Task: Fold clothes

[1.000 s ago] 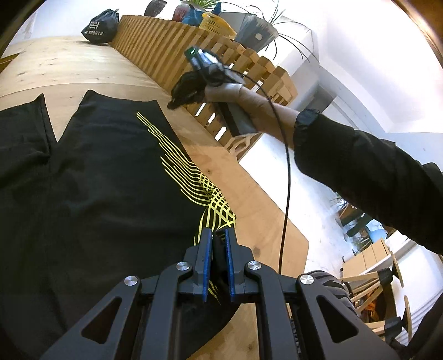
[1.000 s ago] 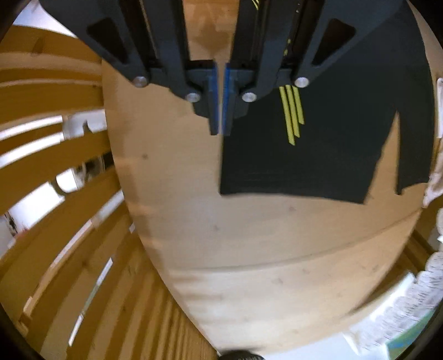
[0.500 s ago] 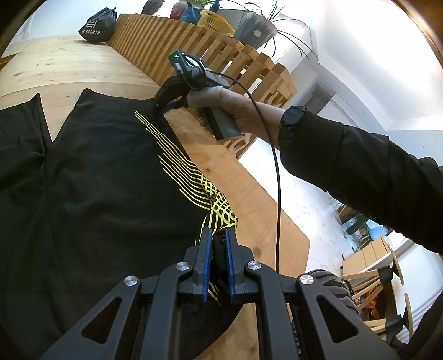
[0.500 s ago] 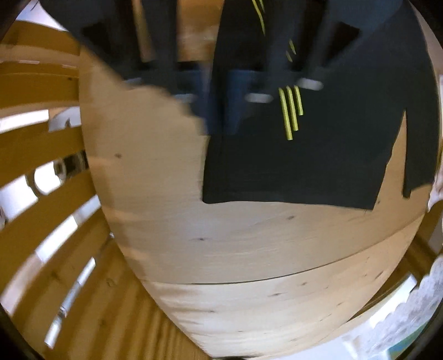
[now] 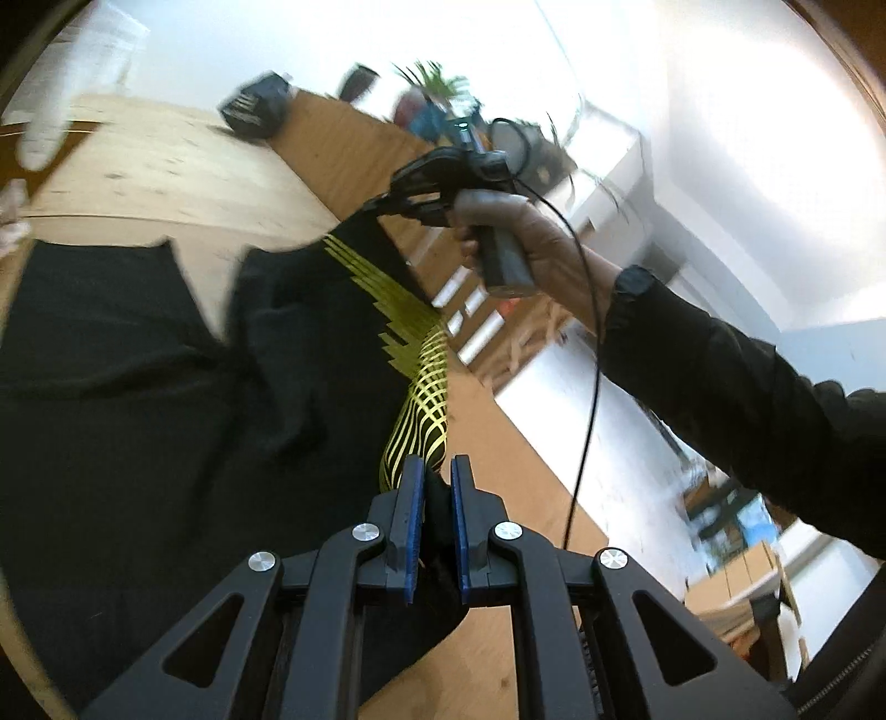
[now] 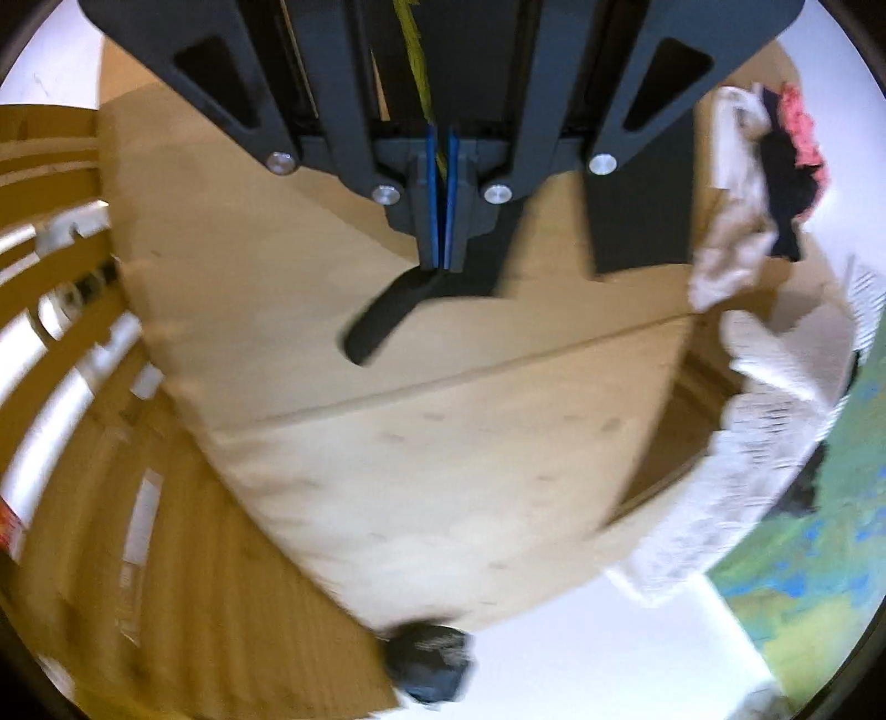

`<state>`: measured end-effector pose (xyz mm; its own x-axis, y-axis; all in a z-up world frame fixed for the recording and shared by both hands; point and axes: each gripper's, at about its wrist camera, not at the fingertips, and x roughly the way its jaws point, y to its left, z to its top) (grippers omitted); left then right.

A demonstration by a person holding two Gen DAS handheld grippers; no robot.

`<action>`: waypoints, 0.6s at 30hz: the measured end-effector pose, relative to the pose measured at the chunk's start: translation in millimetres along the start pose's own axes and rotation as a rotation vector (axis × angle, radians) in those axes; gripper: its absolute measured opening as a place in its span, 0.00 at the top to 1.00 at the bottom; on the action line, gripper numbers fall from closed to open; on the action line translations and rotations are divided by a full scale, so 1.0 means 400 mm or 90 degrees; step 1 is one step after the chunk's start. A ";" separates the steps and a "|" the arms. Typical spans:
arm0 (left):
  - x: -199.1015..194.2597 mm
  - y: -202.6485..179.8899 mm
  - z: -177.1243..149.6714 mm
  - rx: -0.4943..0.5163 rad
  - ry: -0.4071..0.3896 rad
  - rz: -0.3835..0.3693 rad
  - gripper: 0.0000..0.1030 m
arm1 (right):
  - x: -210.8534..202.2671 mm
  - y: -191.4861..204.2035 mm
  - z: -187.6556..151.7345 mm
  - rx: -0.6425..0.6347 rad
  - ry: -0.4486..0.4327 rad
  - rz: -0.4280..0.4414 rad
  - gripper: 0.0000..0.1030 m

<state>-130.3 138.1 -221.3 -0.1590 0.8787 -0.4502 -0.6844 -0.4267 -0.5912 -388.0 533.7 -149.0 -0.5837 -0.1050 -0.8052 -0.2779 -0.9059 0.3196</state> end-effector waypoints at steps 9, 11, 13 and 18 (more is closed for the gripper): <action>-0.222 0.123 -0.099 -0.077 -0.050 0.083 0.91 | 0.102 0.506 -0.058 -0.125 0.040 0.098 0.98; -0.248 0.154 -0.137 -0.097 -0.048 0.097 0.91 | 0.157 0.615 -0.109 -0.160 0.063 0.100 0.98; -0.263 0.188 -0.176 -0.126 -0.053 0.107 0.91 | 0.233 0.705 -0.150 -0.194 0.092 0.092 0.98; -0.268 0.255 -0.249 -0.186 -0.039 0.117 0.91 | 0.403 0.787 -0.242 -0.232 0.184 0.045 0.97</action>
<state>-112.1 -21.0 -300.2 -0.3095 0.7893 -0.5304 -0.4097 -0.6140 -0.6747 -495.7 191.8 -226.4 -0.3412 -0.2347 -0.9102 0.0717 -0.9720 0.2238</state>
